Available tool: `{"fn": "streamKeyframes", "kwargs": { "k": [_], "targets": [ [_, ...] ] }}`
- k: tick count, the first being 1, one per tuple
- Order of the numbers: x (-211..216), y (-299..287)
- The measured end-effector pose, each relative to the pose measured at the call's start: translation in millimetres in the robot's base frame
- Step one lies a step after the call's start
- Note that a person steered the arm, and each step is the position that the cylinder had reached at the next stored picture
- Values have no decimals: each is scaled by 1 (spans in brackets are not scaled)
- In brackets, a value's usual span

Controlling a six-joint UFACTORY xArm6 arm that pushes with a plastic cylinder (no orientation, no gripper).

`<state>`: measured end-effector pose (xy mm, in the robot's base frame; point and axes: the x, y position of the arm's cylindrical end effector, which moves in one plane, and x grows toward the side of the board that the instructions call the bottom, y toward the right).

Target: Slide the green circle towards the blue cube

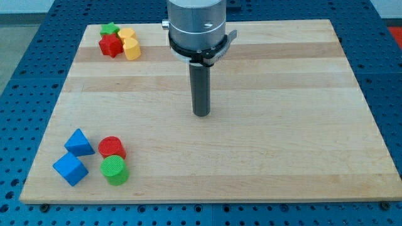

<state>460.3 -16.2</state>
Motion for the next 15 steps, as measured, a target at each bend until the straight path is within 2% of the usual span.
{"fn": "streamKeyframes", "kwargs": {
  "k": [4,6,7,10,12,15],
  "targets": [
    [4,-6],
    [105,-39],
    [126,-44],
    [136,-55],
    [137,-95],
    [134,-115]
  ]
}}
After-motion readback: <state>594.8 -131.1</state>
